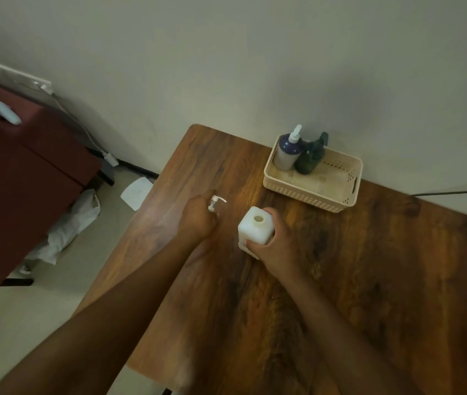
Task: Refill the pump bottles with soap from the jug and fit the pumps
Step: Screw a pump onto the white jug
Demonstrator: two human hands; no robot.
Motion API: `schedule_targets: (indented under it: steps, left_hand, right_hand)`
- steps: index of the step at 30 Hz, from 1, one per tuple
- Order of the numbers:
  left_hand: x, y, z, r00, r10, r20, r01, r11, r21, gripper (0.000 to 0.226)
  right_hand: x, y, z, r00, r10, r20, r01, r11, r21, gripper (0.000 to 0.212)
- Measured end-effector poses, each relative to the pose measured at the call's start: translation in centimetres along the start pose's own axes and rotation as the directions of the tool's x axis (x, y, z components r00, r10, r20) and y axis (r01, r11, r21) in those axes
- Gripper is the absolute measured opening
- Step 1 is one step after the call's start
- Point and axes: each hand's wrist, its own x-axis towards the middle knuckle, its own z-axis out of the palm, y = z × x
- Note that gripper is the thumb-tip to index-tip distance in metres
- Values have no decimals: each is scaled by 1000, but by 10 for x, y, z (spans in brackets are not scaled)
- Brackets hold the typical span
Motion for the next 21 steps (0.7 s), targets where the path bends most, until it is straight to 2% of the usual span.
schedule_targets:
  steps: [4,7,9,11,13,15,21]
  left_hand:
    - [1,35,-17,1000,-4,-28,2,999,-50,20]
    - [0,74,-40,992,95,-85,-101,992,-70,14]
    - [-1,105,-65,965,235,-114,-241,970,-41,14]
    - [-5,138,-87,933,331,-143,-336,942,-10,26]
    - [-10,173,-106,933,301,-199,-310,951,-15,39]
    - [-15,211,-121,931,264,-251,-297,949,-103,46]
    - [-43,309,-186,851,372,-371,-453,876,-162,48]
  right_hand:
    - [-4,-18,-30,1000,-14,-5,14,1000,-10,92]
    - [-7,-33,-56,997,-72,-27,70,997,-40,94]
    - [-8,-43,-75,993,-111,-32,109,993,-53,92]
    - [-11,-56,-98,990,-138,-39,135,989,-66,90]
    - [-14,-69,-119,983,-171,-67,167,984,-64,90]
    - [-16,-82,-137,973,-206,-104,199,978,-68,89]
    - [-29,-117,-182,926,-318,-202,293,945,-143,87]
